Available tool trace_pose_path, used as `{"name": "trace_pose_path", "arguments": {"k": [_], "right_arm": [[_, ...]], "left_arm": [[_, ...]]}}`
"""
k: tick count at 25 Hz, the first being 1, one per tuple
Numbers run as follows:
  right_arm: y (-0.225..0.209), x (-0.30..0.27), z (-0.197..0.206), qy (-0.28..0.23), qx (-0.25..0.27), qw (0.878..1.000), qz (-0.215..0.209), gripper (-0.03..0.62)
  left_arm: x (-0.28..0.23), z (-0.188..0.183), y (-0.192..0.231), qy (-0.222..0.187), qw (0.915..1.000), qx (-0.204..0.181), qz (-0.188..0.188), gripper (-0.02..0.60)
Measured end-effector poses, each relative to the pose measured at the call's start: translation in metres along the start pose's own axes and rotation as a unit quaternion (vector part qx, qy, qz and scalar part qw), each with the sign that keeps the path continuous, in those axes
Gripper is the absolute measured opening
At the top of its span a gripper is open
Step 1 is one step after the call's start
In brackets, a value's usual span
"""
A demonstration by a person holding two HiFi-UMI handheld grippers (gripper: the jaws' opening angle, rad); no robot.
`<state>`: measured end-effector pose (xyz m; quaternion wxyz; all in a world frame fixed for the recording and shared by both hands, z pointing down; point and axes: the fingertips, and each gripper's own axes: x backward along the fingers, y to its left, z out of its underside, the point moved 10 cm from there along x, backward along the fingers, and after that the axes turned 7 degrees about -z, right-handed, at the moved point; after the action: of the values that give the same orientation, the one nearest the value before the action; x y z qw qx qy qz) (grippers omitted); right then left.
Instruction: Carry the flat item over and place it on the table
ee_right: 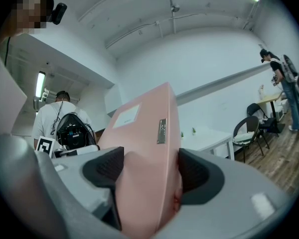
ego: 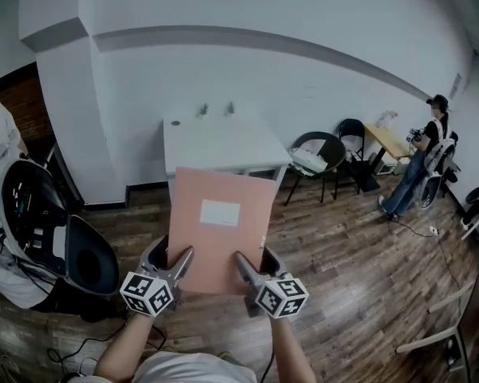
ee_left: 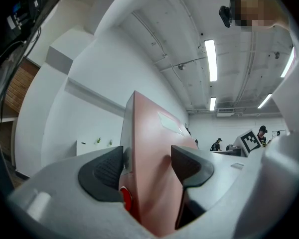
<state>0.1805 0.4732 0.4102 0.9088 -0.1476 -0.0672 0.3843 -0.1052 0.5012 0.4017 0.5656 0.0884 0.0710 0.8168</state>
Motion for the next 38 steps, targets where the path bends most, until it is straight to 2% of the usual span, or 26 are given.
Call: {"name": "trace_pose_path", "arguments": {"k": [9, 19, 27, 38], "right_arm": [[-0.044, 0.018, -0.013, 0.002, -0.001, 1.000, -0.015, 0.337], [-0.075, 0.005, -0.013, 0.010, -0.007, 1.000, -0.020, 0.337], [-0.111, -0.039, -0.008, 0.019, -0.006, 1.000, -0.014, 0.337], [-0.157, -0.181, -0.026, 0.030, -0.007, 0.999, 0.008, 0.337]], "left_arm": [[-0.025, 0.010, -0.040, -0.004, 0.9999, -0.007, -0.015, 0.290], [-0.054, 0.021, -0.040, 0.001, 0.9997, -0.005, -0.023, 0.290], [-0.102, 0.037, -0.009, 0.005, 0.9998, 0.004, -0.019, 0.290], [-0.215, 0.023, 0.102, 0.017, 0.9996, 0.021, -0.010, 0.290]]}}
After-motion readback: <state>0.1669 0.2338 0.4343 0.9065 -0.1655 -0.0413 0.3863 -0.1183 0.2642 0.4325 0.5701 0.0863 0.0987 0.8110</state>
